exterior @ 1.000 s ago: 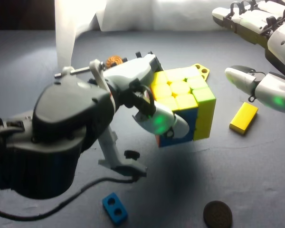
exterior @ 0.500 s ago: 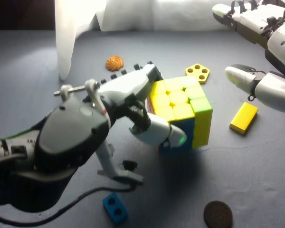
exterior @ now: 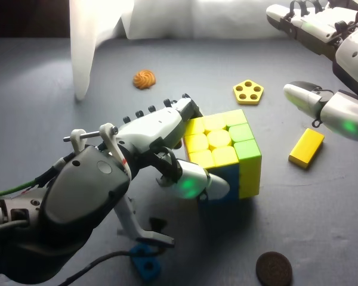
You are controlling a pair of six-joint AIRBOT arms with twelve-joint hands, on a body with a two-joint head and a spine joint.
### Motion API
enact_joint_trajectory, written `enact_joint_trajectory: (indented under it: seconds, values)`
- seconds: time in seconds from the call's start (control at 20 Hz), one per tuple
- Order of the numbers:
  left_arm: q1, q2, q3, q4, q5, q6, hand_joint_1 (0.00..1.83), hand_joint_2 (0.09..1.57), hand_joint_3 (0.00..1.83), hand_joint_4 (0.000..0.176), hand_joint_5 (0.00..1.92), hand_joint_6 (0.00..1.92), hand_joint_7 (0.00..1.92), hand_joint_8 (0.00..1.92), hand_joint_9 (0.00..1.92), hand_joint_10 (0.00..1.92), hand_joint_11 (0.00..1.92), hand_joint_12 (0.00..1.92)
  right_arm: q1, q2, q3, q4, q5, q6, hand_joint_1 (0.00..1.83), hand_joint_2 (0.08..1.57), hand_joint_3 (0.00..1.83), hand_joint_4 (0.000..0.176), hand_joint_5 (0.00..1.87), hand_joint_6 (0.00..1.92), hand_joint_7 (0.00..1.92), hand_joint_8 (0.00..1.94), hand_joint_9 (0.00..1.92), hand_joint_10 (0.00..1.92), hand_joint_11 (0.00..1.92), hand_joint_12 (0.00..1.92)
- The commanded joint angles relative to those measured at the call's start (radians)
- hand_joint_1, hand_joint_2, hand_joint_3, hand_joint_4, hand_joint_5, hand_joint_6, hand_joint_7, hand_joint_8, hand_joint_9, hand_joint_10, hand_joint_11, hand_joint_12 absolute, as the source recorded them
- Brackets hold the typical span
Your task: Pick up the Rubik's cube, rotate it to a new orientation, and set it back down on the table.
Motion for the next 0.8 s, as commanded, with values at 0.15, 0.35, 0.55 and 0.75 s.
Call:
enact_joint_trajectory:
  seconds: [0.15, 0.35, 0.55, 0.75]
  values:
    - [0.003, 0.003, 0.005, 0.037, -0.047, -0.004, 0.64, 1.05, 0.00, 0.010, 0.07, 0.00, 0.23, 0.00, 0.30, 0.11, 0.00, 1.03, 0.014, 0.002, 0.002, -0.038, 0.119, -0.001, 0.28, 1.39, 0.00, 0.000, 0.14, 0.00, 0.33, 0.00, 0.38, 0.09, 0.00, 1.25]
    - [0.001, 0.006, 0.002, 0.037, -0.047, -0.004, 0.49, 0.97, 0.00, 0.022, 0.00, 0.00, 0.02, 0.00, 0.09, 0.00, 0.00, 0.62, 0.013, 0.002, 0.002, -0.038, 0.119, -0.001, 0.30, 1.38, 0.00, 0.000, 0.16, 0.01, 0.36, 0.01, 0.40, 0.09, 0.00, 1.27]
    - [-0.011, 0.017, -0.005, 0.037, -0.047, 0.002, 0.47, 0.90, 0.00, 0.052, 0.00, 0.00, 0.00, 0.00, 0.00, 0.00, 0.00, 0.24, 0.013, 0.001, 0.002, -0.040, 0.119, -0.002, 0.27, 1.39, 0.00, 0.000, 0.17, 0.01, 0.34, 0.01, 0.39, 0.08, 0.00, 1.27]
    - [-0.021, 0.028, -0.012, 0.024, -0.047, 0.011, 0.47, 0.85, 0.00, 0.085, 0.00, 0.00, 0.00, 0.00, 0.00, 0.00, 0.00, 0.04, 0.013, 0.001, 0.002, -0.043, 0.119, -0.002, 0.33, 1.37, 0.00, 0.000, 0.15, 0.00, 0.33, 0.00, 0.38, 0.08, 0.00, 1.28]
